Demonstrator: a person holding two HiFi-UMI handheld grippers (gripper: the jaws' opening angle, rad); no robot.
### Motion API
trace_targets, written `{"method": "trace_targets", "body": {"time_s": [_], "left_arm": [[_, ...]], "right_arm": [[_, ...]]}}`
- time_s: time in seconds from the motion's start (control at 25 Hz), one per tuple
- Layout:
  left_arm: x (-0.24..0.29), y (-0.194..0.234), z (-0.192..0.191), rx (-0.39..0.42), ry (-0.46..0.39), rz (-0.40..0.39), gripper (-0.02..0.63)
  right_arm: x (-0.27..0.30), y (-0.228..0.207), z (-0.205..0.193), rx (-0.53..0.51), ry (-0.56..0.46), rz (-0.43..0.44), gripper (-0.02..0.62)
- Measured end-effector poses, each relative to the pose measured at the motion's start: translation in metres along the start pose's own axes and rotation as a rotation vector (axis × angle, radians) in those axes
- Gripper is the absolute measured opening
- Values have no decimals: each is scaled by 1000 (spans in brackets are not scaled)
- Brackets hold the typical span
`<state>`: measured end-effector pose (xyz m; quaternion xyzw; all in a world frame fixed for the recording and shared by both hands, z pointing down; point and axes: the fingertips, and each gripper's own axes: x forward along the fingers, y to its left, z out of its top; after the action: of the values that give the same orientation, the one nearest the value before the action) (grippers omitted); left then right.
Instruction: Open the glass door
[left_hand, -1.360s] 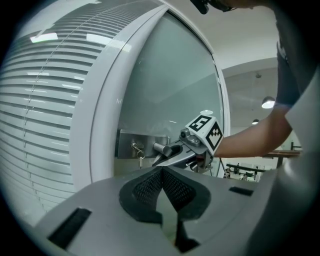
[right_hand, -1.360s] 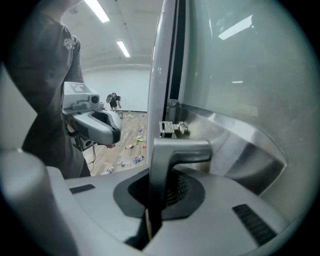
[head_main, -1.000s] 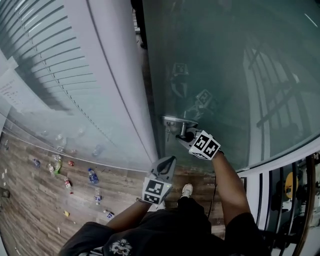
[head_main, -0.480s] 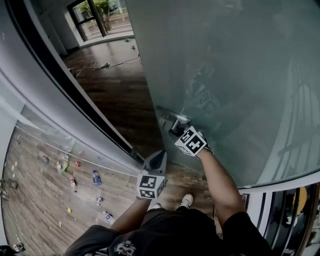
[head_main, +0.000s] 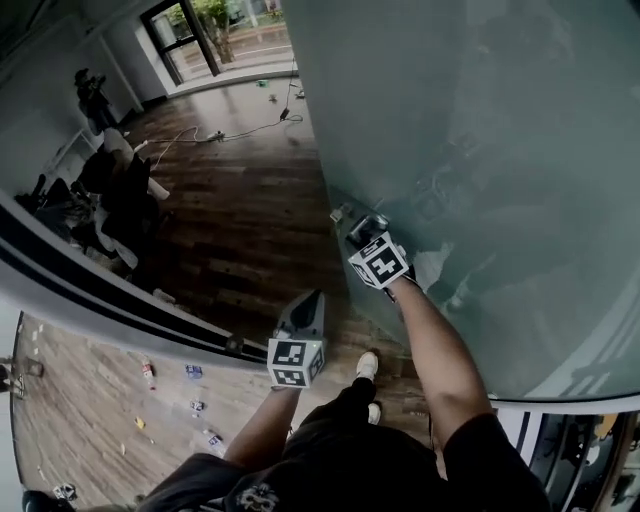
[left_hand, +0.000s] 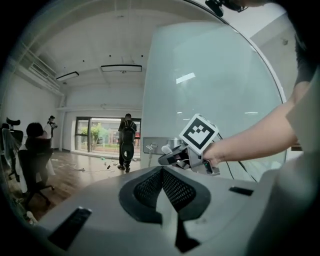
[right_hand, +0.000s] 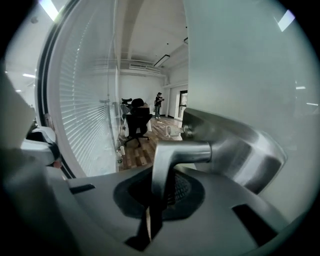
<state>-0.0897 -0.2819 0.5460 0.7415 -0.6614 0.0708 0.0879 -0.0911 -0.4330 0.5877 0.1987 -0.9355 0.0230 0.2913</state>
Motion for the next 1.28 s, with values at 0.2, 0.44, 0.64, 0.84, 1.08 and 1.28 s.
{"method": "trace_targets", "body": {"time_s": [0.2, 0.44, 0.64, 0.84, 1.08, 1.28], "left_arm": [[38, -2, 19, -9, -16, -21, 6], [103, -16, 57, -39, 28, -74, 6], [146, -29, 77, -30, 34, -132, 6], [190, -24, 89, -49, 3, -161, 6], [240, -22, 96, -49, 31, -172, 6], [280, -23, 102, -59, 48, -160, 6]], "right_arm": [[-5, -62, 11, 31, 30, -103, 15], [-28, -167, 23, 96, 49, -182, 15], [-51, -242, 11, 161, 62, -250, 15], [-64, -312, -10, 215, 74, -344, 15], [-84, -399, -26, 289, 69, -410, 15], [-108, -471, -49, 344, 99, -479, 15]]}}
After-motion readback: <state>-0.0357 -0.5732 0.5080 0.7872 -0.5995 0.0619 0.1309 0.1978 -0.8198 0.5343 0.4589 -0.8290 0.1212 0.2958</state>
